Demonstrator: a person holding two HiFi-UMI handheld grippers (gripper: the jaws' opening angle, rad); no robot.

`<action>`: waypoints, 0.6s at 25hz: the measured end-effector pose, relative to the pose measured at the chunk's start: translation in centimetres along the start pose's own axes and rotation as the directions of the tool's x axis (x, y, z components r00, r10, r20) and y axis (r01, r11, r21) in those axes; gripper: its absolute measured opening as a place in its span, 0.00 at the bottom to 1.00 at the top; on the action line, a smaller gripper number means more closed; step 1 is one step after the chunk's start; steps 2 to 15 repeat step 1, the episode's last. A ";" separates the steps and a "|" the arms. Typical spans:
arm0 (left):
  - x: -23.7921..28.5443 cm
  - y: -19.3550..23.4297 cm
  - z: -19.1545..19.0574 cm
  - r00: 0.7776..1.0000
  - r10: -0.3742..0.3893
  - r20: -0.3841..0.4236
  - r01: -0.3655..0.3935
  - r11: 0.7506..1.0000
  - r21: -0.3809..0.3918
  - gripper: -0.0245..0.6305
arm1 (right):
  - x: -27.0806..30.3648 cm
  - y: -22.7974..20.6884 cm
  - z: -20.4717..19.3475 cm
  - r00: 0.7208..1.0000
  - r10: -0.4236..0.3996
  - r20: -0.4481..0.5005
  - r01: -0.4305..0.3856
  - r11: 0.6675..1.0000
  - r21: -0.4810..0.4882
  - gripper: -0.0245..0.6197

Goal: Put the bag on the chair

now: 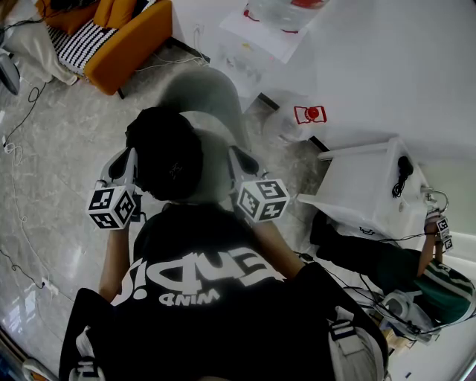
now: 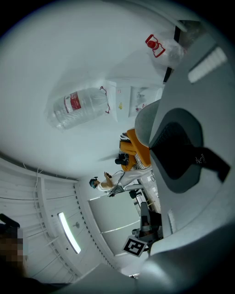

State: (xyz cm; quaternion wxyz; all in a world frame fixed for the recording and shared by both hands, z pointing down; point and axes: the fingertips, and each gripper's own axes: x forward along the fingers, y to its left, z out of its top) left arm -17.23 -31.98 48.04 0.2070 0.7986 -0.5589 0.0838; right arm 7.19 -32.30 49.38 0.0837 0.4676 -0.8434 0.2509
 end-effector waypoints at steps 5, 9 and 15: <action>0.0 0.0 0.0 1.000 0.000 0.000 0.000 1.000 0.000 0.04 | 0.0 0.0 0.0 1.000 -0.002 0.001 0.002 1.000 -0.002 0.04; 0.0 0.0 0.0 1.000 0.000 0.000 0.000 1.000 0.000 0.04 | 0.0 0.0 0.0 1.000 -0.002 0.001 0.002 1.000 -0.002 0.04; 0.0 0.0 0.0 1.000 0.000 0.000 0.000 1.000 0.000 0.04 | 0.0 0.0 0.0 1.000 -0.002 0.001 0.002 1.000 -0.002 0.04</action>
